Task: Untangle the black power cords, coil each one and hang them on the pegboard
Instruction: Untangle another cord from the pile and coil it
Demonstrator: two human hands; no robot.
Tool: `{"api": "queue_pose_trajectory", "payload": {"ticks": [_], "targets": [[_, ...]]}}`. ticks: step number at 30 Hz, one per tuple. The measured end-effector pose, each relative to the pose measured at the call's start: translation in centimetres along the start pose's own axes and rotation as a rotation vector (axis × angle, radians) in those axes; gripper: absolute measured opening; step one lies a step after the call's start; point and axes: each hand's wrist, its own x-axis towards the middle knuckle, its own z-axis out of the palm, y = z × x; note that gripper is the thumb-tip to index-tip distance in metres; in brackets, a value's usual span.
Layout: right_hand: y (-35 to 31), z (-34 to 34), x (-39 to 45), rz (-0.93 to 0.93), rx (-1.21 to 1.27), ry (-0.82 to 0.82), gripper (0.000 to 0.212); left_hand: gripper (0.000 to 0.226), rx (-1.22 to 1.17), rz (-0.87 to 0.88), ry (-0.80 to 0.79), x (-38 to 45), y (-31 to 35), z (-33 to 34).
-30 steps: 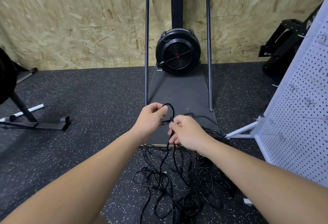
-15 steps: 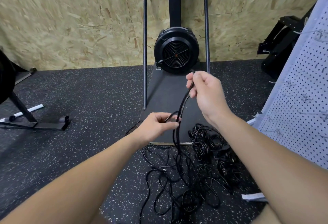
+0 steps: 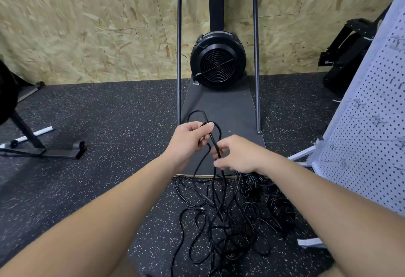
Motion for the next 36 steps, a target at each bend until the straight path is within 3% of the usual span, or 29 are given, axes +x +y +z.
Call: {"api": "queue_pose_trajectory", "payload": {"ticks": [6,11,13,16,20,22,25,28,30,34,36], "targets": [[1.3,0.4,0.6,0.051,0.007,-0.035,0.010,0.034,-0.035,-0.009,0.026,0.5,-0.2,-0.5],[0.7,-1.3,0.6,-0.007,0.028,0.107,0.026,0.009,-0.104,-0.031,-0.003,0.6,-0.2,-1.1],[-0.3,-2.3,0.2,-0.071,0.122,0.214,0.027,0.020,-0.061,-0.055,-0.027,0.5,-0.5,-1.0],[-1.7,-3.4,-0.1,-0.167,0.339,0.405,0.026,0.031,0.097,-0.087,-0.177,-0.4,-1.5,-0.4],[-2.4,-3.7,0.2,-0.185,0.525,0.508,0.024,0.022,0.228,-0.098,-0.339,-1.8,-2.4,1.1],[-2.4,-3.8,0.5,-0.197,0.570,0.513,0.025,0.008,0.258,-0.084,-0.327,-2.0,-2.5,1.3],[-2.0,-3.8,0.7,-0.184,0.595,0.500,0.019,0.031,0.240,-0.054,-0.258,-1.6,-2.6,1.1],[-0.9,-3.6,0.7,-0.054,0.305,0.575,0.015,0.025,0.162,-0.040,-0.122,-1.0,-2.0,0.8],[0.0,-3.6,0.6,0.018,0.180,0.510,0.011,0.021,0.119,-0.036,-0.087,-0.6,-1.2,0.5],[1.5,-2.0,0.6,0.093,0.126,0.015,0.010,0.024,0.065,-0.023,-0.103,-0.1,-0.3,0.4],[1.9,-0.6,0.6,0.100,0.121,-0.103,0.011,0.025,0.030,-0.012,-0.090,0.1,-0.2,0.7]]}}
